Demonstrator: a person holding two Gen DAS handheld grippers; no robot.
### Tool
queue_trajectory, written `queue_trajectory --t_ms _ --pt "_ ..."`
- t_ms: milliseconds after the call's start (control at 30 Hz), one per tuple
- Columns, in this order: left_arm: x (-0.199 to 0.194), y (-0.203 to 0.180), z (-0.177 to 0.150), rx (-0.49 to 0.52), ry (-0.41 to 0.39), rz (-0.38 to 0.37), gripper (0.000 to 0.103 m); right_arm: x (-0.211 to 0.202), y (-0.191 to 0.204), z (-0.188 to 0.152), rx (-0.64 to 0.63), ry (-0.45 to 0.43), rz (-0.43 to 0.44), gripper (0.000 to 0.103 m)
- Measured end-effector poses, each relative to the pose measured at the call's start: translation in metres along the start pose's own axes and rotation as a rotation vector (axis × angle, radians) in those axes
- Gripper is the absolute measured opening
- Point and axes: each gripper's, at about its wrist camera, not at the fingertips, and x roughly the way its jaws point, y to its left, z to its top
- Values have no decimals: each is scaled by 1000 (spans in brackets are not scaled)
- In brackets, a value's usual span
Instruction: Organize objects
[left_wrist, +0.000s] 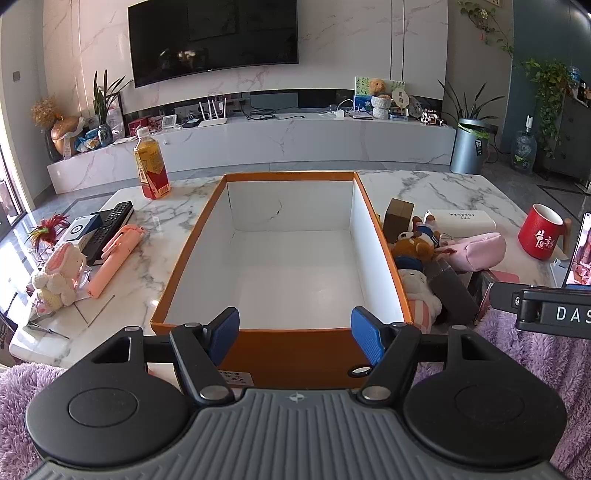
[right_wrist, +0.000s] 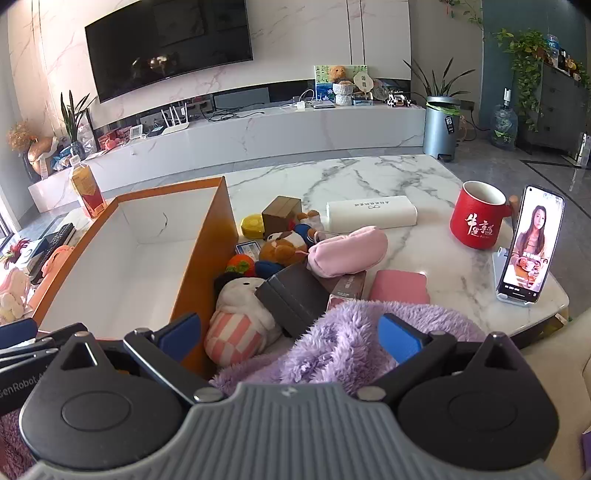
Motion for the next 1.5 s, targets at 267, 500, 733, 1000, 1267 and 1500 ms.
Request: queue_trajectory --t_ms 267,500,733,1000,1267,1500 --pt "-1 -1 0 6 -1 0 80 0 0 0 -4 -4 1 102" --pt "-1 -1 0 5 2 3 80 -1 0 0 -6 -4 1 102" --pt "-1 -1 1 7 3 -3 80 -1 0 0 -3 -1 6 102" --pt "0 -3 2 4 10 -2 80 0 -2 2 1 5 6 102" --pt "2 -8 3 11 16 -11 80 3 -7 1 14 9 19 102" --pt "4 -14 6 30 26 -42 77 7 -12 1 25 15 20 102"
